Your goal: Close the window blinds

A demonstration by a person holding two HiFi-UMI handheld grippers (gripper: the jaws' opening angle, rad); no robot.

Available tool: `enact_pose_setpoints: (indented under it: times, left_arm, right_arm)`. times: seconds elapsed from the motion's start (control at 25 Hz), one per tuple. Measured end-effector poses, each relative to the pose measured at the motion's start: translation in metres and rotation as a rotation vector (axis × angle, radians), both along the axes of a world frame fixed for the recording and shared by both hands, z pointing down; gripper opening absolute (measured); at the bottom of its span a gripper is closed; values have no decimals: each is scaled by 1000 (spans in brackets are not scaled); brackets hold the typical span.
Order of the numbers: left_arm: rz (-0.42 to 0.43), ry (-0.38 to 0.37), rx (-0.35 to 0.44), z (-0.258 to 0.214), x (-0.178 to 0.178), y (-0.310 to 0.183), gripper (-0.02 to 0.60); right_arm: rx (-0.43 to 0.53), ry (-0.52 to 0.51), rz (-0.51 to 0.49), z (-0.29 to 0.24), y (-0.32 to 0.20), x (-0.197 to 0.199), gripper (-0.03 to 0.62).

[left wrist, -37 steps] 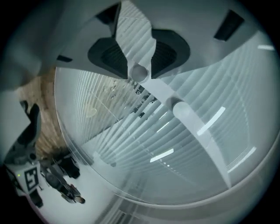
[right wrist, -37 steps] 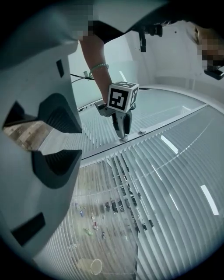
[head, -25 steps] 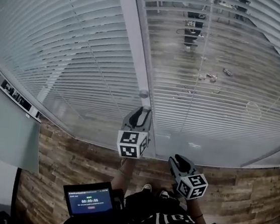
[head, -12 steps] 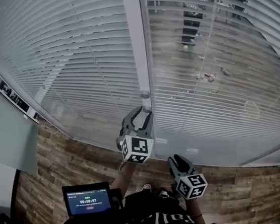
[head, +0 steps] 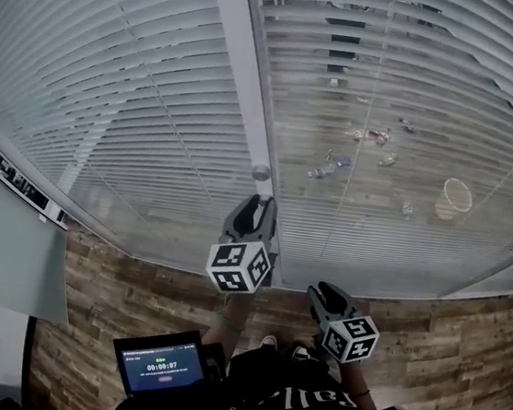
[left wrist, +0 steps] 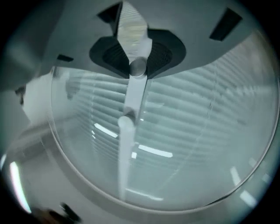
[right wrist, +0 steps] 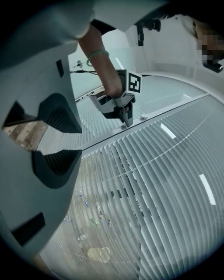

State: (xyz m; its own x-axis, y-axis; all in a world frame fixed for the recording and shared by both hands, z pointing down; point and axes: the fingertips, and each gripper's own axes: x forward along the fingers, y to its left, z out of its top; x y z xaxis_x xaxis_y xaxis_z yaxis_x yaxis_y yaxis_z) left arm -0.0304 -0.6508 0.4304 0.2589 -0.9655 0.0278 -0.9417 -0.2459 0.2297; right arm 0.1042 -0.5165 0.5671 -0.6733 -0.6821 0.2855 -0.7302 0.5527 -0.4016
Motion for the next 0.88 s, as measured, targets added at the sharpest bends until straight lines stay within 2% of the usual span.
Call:
enact_pose_setpoints:
  times: [0.12,0.16,0.2,0.24,0.28,0.32,0.36,0.4,0.48,0.52,0.56,0.6,0.68,0.76,0.8,0.84,0.88]
  left_arm:
    - [55,614,-96,7,-5,-2,129]
    - [77,780,-118,8,-5,-3,127]
    - [92,891,-131,8,-6,-4,127]
    - [103,936,-135,7,-6,-6,127]
    - [108,913,-132,6,-7,-6,127]
    - [106,818,-121,5,-6,-6,127]
    - [92,646,-101,4,-5,-4,127]
    - [67,398,-71,4,-4,0,128]
    - [5,-215,7,6,3,9,134]
    - [-12,-495,47,7,8,12,144]
    - [-14,-711,81,7,13,11,144]
    - [-5,-864,102,6,18,9,144]
    - [19,-1066,102,6,23,3,144]
    - [8,-1210,101,10,22,2,149]
    - [-7,-1249,113,10,21,2,148]
    - [-17,-1250,126,10,20,2,140]
    - [-19,-1202,136,9,20,2,127]
  right_arm:
    - [-11,3,10,6,0,3,127]
    - [-13,3,11,6,-1,3,127]
    - [-14,3,11,6,-2,3,127]
    - [-14,4,10,5,-3,2,127]
    - [-14,4,9,4,-4,2,127]
    - [-13,4,6,4,-5,1,127]
    - [-12,4,4,4,-4,0,127]
    - [-11,2,1,5,-3,0,127]
    - [-11,0,-4,9,2,1,127]
    - [-13,2,-6,11,3,2,127]
    - [-16,5,-7,11,3,3,127]
    - [-18,9,-8,11,1,2,127]
    - [-23,13,-10,10,-1,0,127]
    - [-24,12,-12,9,-1,-1,127]
    - [-24,10,-11,9,-1,0,127]
    - [-24,10,-9,9,0,1,127]
    - [-24,11,-6,9,0,4,127]
